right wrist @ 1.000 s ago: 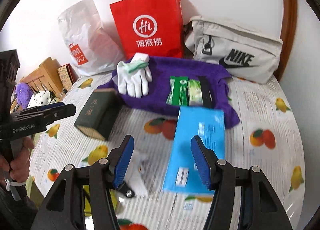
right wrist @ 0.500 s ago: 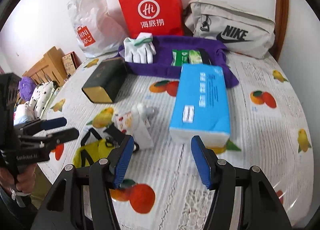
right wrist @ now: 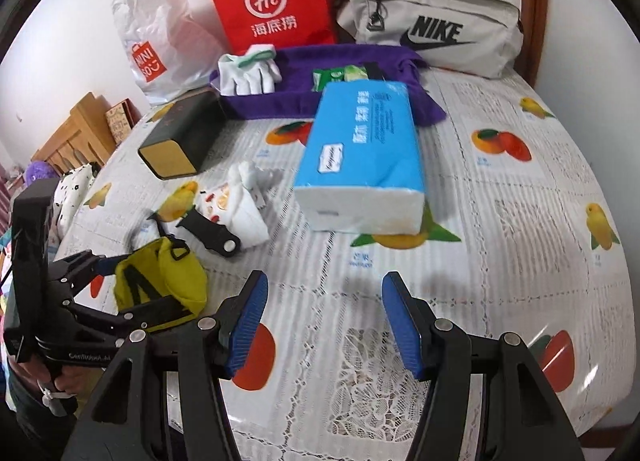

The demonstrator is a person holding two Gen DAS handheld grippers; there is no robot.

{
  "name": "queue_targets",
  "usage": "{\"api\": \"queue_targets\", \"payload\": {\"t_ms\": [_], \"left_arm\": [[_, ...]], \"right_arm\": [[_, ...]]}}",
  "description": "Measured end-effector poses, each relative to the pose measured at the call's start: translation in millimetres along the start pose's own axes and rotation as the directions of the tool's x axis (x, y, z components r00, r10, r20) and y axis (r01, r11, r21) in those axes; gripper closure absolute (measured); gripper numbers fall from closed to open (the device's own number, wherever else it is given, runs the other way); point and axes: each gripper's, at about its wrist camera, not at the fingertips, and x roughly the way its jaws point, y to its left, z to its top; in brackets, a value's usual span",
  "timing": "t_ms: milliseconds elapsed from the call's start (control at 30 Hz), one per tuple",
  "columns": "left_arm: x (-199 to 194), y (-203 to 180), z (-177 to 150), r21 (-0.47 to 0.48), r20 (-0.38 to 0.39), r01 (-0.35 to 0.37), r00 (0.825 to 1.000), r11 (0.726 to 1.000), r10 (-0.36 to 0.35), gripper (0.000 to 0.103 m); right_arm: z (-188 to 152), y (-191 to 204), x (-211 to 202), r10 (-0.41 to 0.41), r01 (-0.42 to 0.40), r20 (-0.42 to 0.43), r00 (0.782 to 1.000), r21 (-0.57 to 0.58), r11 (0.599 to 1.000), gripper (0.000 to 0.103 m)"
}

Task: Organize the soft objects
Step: 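Grasp the yellow-and-black pouch by its strap with the left tool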

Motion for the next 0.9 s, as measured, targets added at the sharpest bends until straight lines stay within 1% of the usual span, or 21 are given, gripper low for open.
{"api": "queue_targets", "payload": {"t_ms": [100, 200, 267, 300, 333, 367, 467, 533, 600, 633, 700, 900], "left_arm": [[4, -6, 0, 0.038, 0.013, -0.029, 1.0, 0.999, 0.028, 0.005], [5, -10, 0, 0.066, 0.031, -0.037, 0.999, 0.997, 0.035, 0.005], [5, -13, -2, 0.093, 0.054, -0.039, 0.998, 0.995, 0.034, 0.009], [4, -15, -2, 0.102, 0.062, -0.035, 0.998, 0.994, 0.029, 0.014], [4, -16, -3, 0.108, 0.069, -0.027, 0.997, 0.994, 0.019, 0.022], [3, -17, -2, 0.111, 0.075, -0.019, 0.997, 0.994, 0.01, 0.028], [2, -16, 0, 0.1, 0.087, -0.012, 0.996, 0.995, 0.003, 0.037], [-1, -12, 0, 0.085, 0.104, 0.003, 0.995, 0.996, -0.012, 0.056], [-3, -4, 2, 0.05, 0.106, 0.046, 0.993, 0.998, -0.051, 0.07], [-4, 0, 4, 0.033, 0.104, 0.063, 0.992, 0.997, -0.066, 0.07], [-5, 4, 3, 0.024, 0.105, 0.068, 0.992, 0.997, -0.07, 0.071], [-11, 3, 2, 0.038, 0.126, 0.035, 0.991, 0.999, -0.04, 0.075]], "right_arm": [[0, 1, 4, -0.001, 0.001, -0.006, 1.0, -0.006, 1.0, 0.044], [1, 2, 11, 0.002, -0.002, -0.02, 1.0, -0.012, 1.0, 0.044], [1, 3, 14, 0.003, -0.003, -0.029, 1.0, -0.017, 1.0, 0.044], [2, 4, 16, 0.005, -0.005, -0.032, 0.999, -0.02, 1.0, 0.044], [2, 4, 18, 0.005, -0.006, -0.036, 0.999, -0.022, 1.0, 0.044], [2, 5, 20, 0.004, -0.005, -0.04, 0.999, -0.023, 1.0, 0.044], [2, 8, 25, 0.011, -0.012, -0.053, 0.999, -0.024, 1.0, 0.044], [2, 10, 26, 0.013, -0.015, -0.057, 0.998, -0.03, 0.999, 0.044], [2, 13, 27, 0.017, -0.019, -0.058, 0.998, -0.04, 0.999, 0.044], [1, 15, 27, 0.02, -0.022, -0.056, 0.998, -0.046, 0.999, 0.044], [2, 18, 27, 0.022, -0.025, -0.055, 0.998, -0.053, 0.998, 0.044], [1, 24, 31, 0.03, -0.034, -0.064, 0.998, -0.06, 0.998, 0.044]]}}
